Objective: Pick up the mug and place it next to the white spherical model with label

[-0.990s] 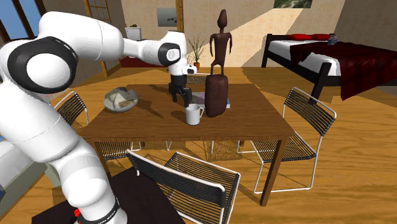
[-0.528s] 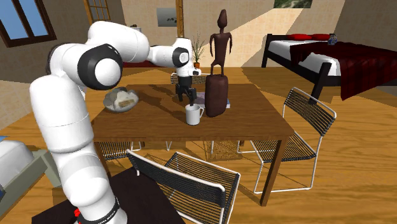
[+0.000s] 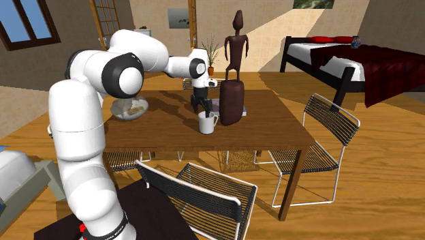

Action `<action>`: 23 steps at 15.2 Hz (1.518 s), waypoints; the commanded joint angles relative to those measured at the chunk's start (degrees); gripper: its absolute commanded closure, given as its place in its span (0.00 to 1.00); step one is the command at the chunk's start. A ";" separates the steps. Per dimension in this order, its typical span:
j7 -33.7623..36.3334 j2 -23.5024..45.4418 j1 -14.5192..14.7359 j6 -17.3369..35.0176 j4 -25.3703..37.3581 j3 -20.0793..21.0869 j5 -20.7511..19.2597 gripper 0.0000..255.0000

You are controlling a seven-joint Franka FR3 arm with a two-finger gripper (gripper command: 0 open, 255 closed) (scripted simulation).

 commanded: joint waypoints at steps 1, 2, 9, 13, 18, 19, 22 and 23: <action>0.12 0.29 -0.06 1.98 -1.69 -0.08 -0.16 0.00; 0.12 0.27 -0.06 1.99 -1.71 -0.07 -0.16 0.00; 0.12 0.29 -0.06 1.98 -1.69 -0.07 -0.16 0.00; 0.12 0.29 -0.06 1.98 -1.69 -0.07 -0.16 1.00; 0.12 0.29 -0.06 1.98 -1.69 -0.08 -0.16 1.00; 0.12 0.29 -0.06 1.98 -1.69 -0.08 -0.16 1.00; -0.13 -0.28 -0.07 -0.15 -0.09 -0.02 0.09 1.00; -0.21 -0.44 -0.07 -0.87 0.48 0.00 0.16 1.00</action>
